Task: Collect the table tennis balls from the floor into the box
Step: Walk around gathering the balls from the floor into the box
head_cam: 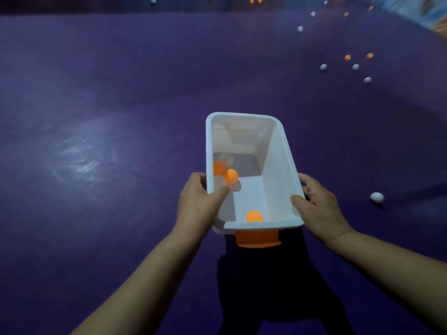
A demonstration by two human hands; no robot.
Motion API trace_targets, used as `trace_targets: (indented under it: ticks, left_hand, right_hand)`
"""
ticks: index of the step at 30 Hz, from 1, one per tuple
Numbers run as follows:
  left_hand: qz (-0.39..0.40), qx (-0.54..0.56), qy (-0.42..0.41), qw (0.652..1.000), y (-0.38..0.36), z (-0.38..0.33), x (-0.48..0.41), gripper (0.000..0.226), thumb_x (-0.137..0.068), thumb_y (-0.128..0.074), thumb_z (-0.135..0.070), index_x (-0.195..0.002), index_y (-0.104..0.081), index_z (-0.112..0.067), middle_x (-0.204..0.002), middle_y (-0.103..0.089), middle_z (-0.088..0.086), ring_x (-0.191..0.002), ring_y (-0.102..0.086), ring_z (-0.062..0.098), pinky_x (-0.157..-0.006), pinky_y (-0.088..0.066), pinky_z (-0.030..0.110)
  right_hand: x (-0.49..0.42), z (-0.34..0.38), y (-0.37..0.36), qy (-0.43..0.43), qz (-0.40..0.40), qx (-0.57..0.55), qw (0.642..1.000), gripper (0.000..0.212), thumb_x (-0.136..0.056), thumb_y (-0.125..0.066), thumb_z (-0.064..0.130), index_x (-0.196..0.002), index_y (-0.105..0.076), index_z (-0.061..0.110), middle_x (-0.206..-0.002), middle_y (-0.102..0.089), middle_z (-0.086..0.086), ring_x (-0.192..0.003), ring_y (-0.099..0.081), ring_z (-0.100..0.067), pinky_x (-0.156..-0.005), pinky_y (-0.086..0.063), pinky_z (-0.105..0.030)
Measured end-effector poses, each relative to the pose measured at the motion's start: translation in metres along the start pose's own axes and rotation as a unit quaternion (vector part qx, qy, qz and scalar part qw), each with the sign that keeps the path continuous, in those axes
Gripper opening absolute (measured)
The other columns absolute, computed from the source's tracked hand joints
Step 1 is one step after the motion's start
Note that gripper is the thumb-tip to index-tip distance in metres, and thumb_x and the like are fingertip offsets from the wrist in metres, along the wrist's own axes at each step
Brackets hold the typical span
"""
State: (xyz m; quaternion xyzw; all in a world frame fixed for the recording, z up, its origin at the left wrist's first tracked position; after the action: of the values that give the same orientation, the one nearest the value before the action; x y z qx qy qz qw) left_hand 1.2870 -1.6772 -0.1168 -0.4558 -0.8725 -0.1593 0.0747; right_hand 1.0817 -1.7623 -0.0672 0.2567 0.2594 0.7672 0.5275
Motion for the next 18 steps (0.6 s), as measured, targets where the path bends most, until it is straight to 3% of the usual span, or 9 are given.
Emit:
trace_targets:
  ticks: [3, 6, 9, 13, 15, 18]
  left_hand:
    - [0.014, -0.041, -0.013, 0.999, -0.032, -0.016, 0.001, 0.016, -0.082, -0.059, -0.029, -0.087, -0.049, -0.017, -0.085, -0.059, 0.0, -0.077, -0.058, 0.019, -0.064, -0.048, 0.039]
    - [0.009, -0.084, -0.042, 0.996, -0.061, -0.032, 0.004, 0.014, -0.084, -0.058, -0.027, -0.084, -0.047, -0.017, -0.085, -0.057, 0.0, -0.071, -0.053, 0.013, -0.053, -0.038, 0.031]
    - [-0.007, -0.113, -0.061, 0.992, -0.09, -0.037, 0.006, 0.012, -0.081, -0.057, -0.02, -0.085, -0.048, -0.013, -0.087, -0.057, 0.004, -0.073, -0.055, 0.021, -0.056, -0.04, 0.033]
    - [0.0, -0.136, -0.056, 0.989, -0.134, -0.043, 0.007, 0.013, -0.078, -0.058, -0.02, -0.079, -0.046, -0.015, -0.083, -0.055, 0.005, -0.073, -0.058, 0.028, -0.059, -0.05, 0.044]
    - [0.013, -0.149, -0.058, 0.987, -0.16, -0.048, 0.005, 0.015, -0.078, -0.059, -0.021, -0.077, -0.045, -0.015, -0.08, -0.053, 0.003, -0.069, -0.055, 0.023, -0.053, -0.045, 0.037]
    - [0.024, -0.172, -0.062, 0.983, -0.199, -0.054, 0.001, 0.019, -0.081, -0.058, -0.019, -0.073, -0.042, -0.015, -0.075, -0.049, 0.0, -0.063, -0.047, 0.017, -0.05, -0.033, 0.031]
  right_hand:
    - [-0.008, -0.017, 0.026, -0.013, 0.0, 0.011, 1.0, 0.042, -0.088, -0.052, 0.005, -0.127, -0.051, 0.021, -0.096, -0.068, 0.002, -0.088, -0.064, -0.011, -0.065, -0.048, -0.019]
    - [-0.013, -0.038, 0.053, -0.027, 0.005, 0.01, 1.0, 0.041, -0.089, -0.056, 0.009, -0.127, -0.048, 0.02, -0.092, -0.069, -0.002, -0.085, -0.065, -0.015, -0.069, -0.051, -0.026]
    - [-0.017, -0.069, 0.08, -0.033, 0.018, -0.015, 0.999, 0.03, -0.092, -0.055, 0.021, -0.121, -0.05, 0.018, -0.087, -0.069, -0.009, -0.074, -0.064, -0.017, -0.07, -0.051, -0.034]
    - [-0.033, -0.132, 0.123, -0.048, -0.056, -0.032, 0.997, 0.019, -0.098, -0.045, 0.024, -0.111, -0.057, 0.017, -0.071, -0.062, -0.007, -0.049, -0.052, -0.008, -0.052, -0.046, -0.018]
    - [-0.049, -0.17, 0.145, -0.066, -0.077, 0.001, 0.995, 0.02, -0.097, -0.046, 0.022, -0.112, -0.058, 0.018, -0.076, -0.062, -0.003, -0.057, -0.056, -0.01, -0.058, -0.049, -0.019]
    - [-0.087, -0.234, 0.179, -0.088, -0.1, 0.124, 0.983, 0.026, -0.096, -0.046, 0.023, -0.117, -0.06, 0.018, -0.104, -0.064, -0.007, -0.086, -0.062, -0.022, -0.08, -0.051, -0.035]
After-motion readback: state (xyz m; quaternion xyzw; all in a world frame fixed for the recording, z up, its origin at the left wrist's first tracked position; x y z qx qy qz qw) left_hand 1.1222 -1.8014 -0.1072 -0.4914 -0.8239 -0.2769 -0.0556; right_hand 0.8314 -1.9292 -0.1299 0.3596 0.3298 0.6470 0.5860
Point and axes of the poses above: each hand's wrist, its own x-axis away from the middle knuckle, its own y-axis out of the back of the hand, z = x × y, the point moved 1 cm from there along -x, towards the middle knuckle
